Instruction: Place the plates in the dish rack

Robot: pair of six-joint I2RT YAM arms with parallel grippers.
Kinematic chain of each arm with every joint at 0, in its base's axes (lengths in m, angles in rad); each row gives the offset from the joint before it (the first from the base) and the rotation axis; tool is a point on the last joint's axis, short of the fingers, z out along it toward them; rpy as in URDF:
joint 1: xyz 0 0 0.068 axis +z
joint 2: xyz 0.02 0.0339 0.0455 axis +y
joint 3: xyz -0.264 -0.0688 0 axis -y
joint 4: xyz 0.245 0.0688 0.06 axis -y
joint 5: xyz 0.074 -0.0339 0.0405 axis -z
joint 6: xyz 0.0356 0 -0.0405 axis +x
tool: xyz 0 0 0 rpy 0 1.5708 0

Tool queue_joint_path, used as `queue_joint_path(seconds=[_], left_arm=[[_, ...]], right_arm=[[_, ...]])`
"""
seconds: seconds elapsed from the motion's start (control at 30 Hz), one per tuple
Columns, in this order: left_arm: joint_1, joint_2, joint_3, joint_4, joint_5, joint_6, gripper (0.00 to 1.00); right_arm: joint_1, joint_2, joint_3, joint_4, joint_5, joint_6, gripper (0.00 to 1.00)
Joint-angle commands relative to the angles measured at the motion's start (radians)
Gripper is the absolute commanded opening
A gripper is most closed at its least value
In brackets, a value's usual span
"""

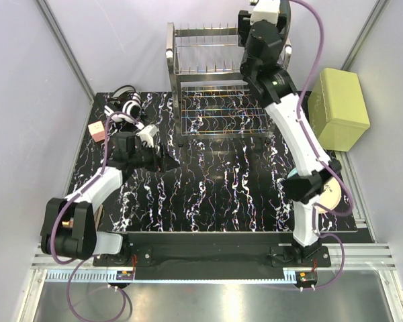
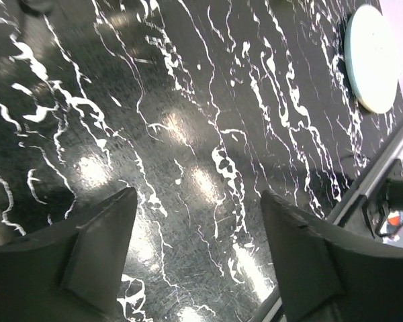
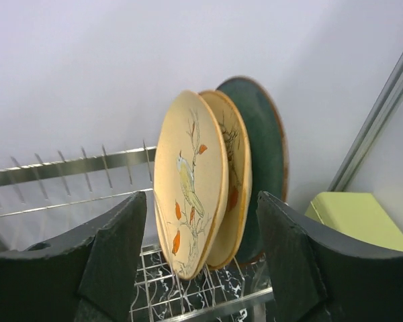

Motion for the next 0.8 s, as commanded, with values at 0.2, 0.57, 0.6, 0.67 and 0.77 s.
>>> queue_joint_path(seconds=[0.2, 0.57, 0.6, 0.67, 0.77], left_arm=[[-0.084, -0.06, 0.152, -0.158, -0.026, -0.074, 0.99], [-0.644, 0.248, 0.412, -0.166, -0.193, -0.272, 0.99], [-0.67, 0.294, 0.436, -0.136, -0.172, -0.31, 0.98], [-0.684, 0.417, 0.483, -0.085, -0.14, -0.428, 0.93], [-0.689, 0.558, 0.496, 0.092, -0.126, -0.625, 0.76]], right_arm=[[0.033, -0.396, -0.261, 0.072, 0.037, -0.143, 0.82], [-0.111, -1.006, -1.134, -0.328, -0.15, -0.078, 1.0], [-0.174, -1.039, -1.15, -0.368, -0.184, -0.042, 1.0], [-0.252, -1.058, -1.162, -0.484, -0.216, 0.08, 1.0], [-0.401, -1.104, -1.173, -0.56, -0.311, 0.21, 1.0]])
